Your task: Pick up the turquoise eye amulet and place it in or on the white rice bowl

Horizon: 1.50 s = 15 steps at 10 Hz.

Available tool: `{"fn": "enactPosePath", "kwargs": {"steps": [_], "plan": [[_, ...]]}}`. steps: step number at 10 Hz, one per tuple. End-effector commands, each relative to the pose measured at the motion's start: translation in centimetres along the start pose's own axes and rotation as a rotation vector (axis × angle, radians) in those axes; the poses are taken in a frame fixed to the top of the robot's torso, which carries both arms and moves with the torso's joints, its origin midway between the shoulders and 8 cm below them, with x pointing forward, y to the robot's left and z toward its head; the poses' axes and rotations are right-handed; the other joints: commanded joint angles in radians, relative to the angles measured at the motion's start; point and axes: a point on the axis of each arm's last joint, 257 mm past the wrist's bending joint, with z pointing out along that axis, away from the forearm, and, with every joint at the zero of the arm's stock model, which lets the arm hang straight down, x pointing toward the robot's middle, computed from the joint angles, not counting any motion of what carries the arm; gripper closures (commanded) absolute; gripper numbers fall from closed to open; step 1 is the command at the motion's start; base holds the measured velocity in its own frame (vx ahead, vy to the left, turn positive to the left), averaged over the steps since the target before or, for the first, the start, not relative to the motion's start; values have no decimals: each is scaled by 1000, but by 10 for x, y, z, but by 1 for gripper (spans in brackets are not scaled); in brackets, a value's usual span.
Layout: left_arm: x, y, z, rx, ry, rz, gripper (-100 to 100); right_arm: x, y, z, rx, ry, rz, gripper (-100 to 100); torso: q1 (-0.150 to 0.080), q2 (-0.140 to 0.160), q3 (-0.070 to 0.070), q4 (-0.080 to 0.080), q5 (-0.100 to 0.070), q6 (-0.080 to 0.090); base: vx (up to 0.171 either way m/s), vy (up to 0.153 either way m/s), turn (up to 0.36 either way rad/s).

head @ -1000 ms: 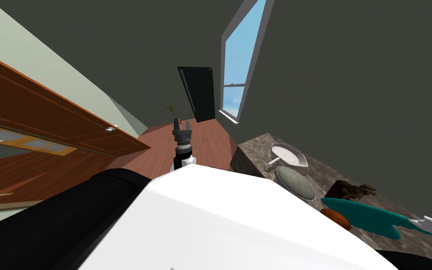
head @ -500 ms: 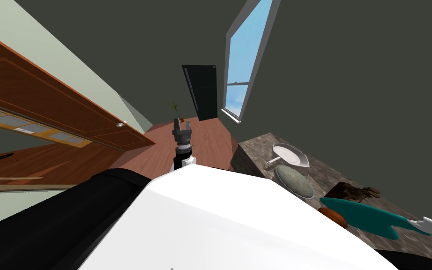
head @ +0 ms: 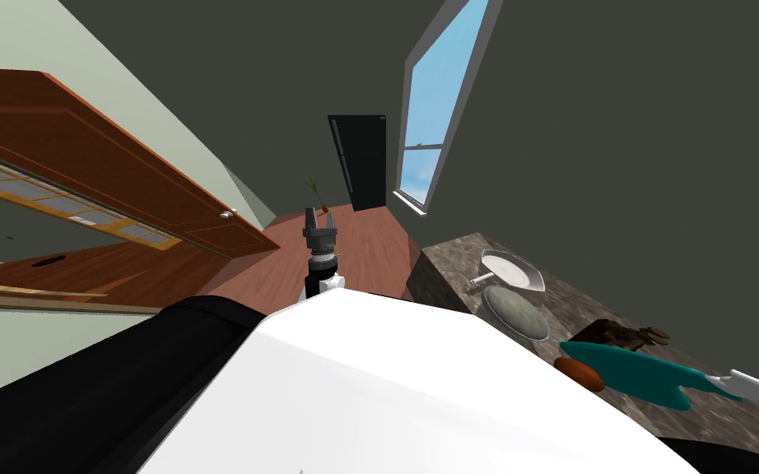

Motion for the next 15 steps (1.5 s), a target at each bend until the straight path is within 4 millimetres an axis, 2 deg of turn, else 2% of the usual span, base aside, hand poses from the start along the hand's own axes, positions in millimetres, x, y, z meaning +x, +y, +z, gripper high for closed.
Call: {"fn": "enactPosePath", "kwargs": {"steps": [1, 9, 11, 15], "plan": [[0, 0, 0, 0, 0, 0, 0, -2, 6, -5, -17, 5, 0, 100, 0, 0, 0, 0, 0, 0, -39, 2, 49], [0, 0, 0, 0, 0, 0, 0, -24, 36, -42, -82, 39, 6, 100, 2, -3, -2, -1, 1, -1, -44, 7, 68], [0, 0, 0, 0, 0, 0, 0, -32, 36, -52, -65, 40, 6, 100, 3, -10, -6, -2, 2, -1, 116, 31, -30], [0, 0, 0, 0, 0, 0, 0, -51, 29, -72, -4, 35, 7, 100, 7, -20, -12, -5, 4, -2, 195, 75, -76]]}}
